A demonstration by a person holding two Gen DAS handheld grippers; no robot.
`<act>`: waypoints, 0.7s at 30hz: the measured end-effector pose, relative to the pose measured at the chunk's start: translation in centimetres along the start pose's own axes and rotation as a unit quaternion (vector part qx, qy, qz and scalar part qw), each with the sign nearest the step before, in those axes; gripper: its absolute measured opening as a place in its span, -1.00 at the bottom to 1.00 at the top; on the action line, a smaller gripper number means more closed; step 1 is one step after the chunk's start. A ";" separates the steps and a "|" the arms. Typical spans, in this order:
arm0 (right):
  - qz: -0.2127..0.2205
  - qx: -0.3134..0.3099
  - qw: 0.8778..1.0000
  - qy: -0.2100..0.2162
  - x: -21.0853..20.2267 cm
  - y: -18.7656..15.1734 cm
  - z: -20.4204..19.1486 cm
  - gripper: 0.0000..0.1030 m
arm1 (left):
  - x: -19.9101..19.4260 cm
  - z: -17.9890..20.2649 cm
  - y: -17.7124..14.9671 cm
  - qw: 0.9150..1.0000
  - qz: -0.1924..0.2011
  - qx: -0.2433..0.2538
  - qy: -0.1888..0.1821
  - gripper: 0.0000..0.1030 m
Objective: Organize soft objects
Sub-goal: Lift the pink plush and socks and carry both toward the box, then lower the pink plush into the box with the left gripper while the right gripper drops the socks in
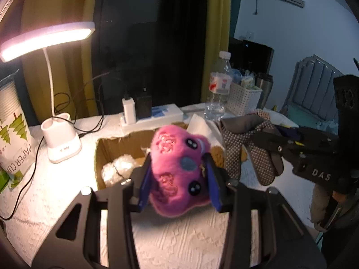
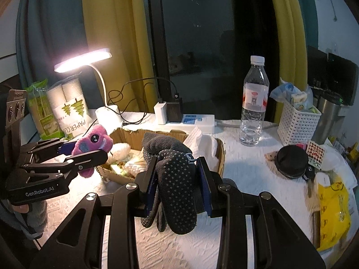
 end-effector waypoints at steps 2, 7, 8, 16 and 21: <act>0.003 0.001 1.000 0.003 0.3 0.3 0.3 -0.30 | 0.2 -0.2 0.3 1.000 0.003 -0.002 0.004 -0.15; 0.010 0.005 1.000 0.014 1.3 1.2 1.0 -0.30 | 1.6 -0.3 0.9 1.000 0.000 -0.006 0.010 -0.15; 0.010 0.006 1.000 0.015 1.4 1.3 1.1 -0.30 | 1.7 -0.3 1.1 1.000 0.001 -0.007 0.009 -0.15; -0.002 0.004 1.000 0.029 4.1 2.0 2.0 -0.30 | 3.8 0.0 1.3 1.000 -0.005 -0.014 0.005 -0.15; -0.009 0.008 1.000 0.028 5.7 2.0 2.7 -0.30 | 5.6 0.0 0.9 1.000 -0.015 -0.018 0.004 -0.15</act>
Point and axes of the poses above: each gripper's, at about its wrist camera, not at the fingertips, and x roughly the way its jaws point, z to its right, y to its top, the point moved 10 cm from there along x, roughly the way its jaws point, and after that the axes turned 6 degrees about y, right-handed, at the moved point
